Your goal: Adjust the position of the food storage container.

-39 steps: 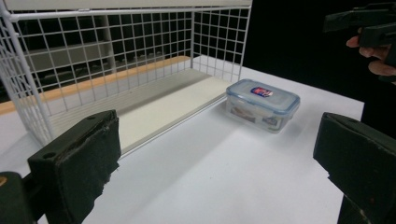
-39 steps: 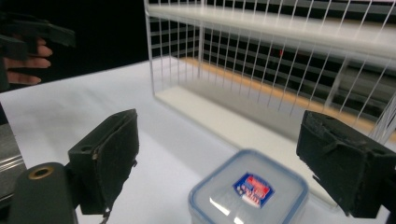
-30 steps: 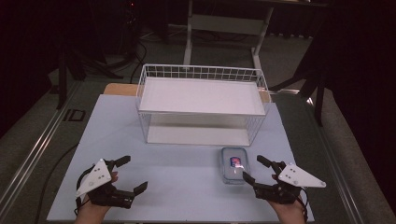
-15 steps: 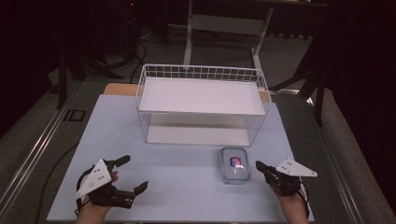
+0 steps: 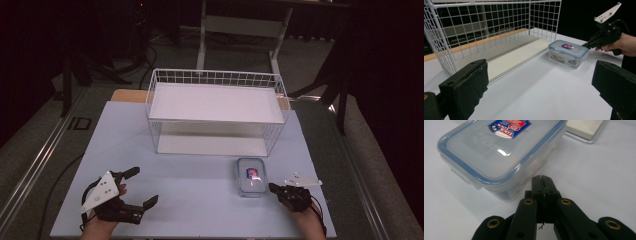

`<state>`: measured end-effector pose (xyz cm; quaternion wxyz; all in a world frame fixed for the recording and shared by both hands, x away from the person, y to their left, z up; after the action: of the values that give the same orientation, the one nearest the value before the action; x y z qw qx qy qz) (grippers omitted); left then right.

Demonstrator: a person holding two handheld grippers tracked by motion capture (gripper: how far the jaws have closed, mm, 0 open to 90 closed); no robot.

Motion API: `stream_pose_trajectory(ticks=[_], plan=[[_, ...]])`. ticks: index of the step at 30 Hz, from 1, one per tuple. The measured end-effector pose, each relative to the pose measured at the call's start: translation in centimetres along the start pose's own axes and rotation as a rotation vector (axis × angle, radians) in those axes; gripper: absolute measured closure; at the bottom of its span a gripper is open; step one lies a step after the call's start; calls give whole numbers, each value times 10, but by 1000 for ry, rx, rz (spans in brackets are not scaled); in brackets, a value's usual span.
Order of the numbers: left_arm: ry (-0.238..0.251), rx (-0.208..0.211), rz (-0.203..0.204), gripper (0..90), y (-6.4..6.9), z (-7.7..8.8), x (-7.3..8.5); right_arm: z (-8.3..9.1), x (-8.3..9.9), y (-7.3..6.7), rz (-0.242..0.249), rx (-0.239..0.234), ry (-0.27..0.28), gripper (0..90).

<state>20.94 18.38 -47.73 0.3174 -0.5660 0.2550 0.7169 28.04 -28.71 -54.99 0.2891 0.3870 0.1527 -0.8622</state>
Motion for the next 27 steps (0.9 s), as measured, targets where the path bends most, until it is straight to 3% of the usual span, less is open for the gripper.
stream_pose_trajectory(ticks=[9,16,18,24,27], plan=[[-5,-4,-4,18,1,0,0,-7,-1,-16,28,-60,-2,900],[-17,5,-14,18,4,-2,1,-17,-8,-40,78,-151,6,900],[-23,7,-19,18,5,-2,1,-16,-8,-40,104,-143,0,900],[-19,7,-20,18,5,-2,1,-8,-9,-35,98,-125,24,900],[-23,6,-17,18,4,-3,1,-13,-11,-32,102,-100,5,900]])
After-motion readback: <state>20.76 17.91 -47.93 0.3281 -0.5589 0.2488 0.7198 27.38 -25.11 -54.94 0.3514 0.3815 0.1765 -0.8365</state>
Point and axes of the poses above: each handheld gripper's, and its own axes: z roughly backward along the jaws, x roughly out of its underside, y roughly to its right, the point moved 3 cm from there along -z, roughly forward along the jaws, and after that the axes turned 1 degree about -z, right-handed, at the moved point
